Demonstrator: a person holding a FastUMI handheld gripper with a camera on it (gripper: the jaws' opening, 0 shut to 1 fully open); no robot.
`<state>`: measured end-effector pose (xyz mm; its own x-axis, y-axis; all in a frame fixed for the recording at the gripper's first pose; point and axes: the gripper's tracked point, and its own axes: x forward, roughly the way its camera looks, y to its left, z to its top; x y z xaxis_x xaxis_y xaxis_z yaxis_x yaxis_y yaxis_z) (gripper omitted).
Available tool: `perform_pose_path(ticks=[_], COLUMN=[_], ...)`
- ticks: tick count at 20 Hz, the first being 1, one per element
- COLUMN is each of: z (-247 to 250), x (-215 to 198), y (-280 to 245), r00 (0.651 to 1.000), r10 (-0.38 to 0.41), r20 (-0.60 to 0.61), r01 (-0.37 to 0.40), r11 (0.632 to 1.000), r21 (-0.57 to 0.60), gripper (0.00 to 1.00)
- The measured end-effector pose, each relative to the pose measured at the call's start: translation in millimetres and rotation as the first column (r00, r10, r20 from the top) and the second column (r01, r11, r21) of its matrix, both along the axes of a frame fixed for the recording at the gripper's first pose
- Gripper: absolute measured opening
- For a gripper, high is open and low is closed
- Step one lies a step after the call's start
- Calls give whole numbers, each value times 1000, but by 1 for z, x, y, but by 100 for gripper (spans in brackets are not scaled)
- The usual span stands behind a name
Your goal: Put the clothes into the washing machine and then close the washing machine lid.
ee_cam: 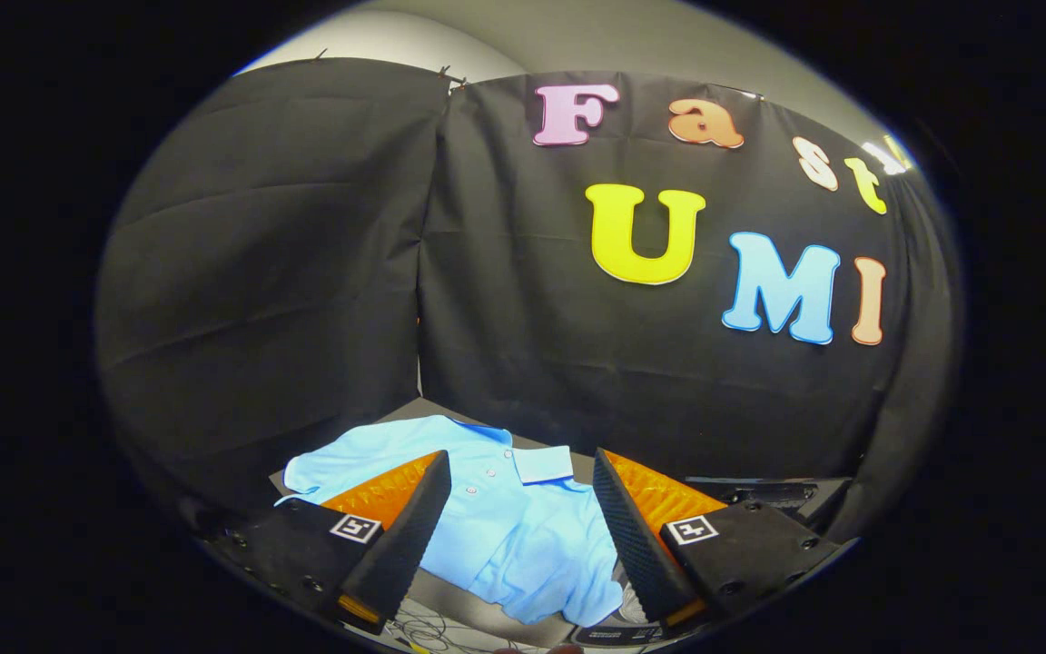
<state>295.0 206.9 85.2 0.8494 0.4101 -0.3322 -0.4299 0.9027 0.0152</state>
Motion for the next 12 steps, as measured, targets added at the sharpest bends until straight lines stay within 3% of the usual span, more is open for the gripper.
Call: perform_pose_path(ticks=[12], z=[-61], x=[44], y=[55], r00=[992], r10=[24], r20=[-122], r01=[-29], r11=[999], r21=[-39], gripper=[98])
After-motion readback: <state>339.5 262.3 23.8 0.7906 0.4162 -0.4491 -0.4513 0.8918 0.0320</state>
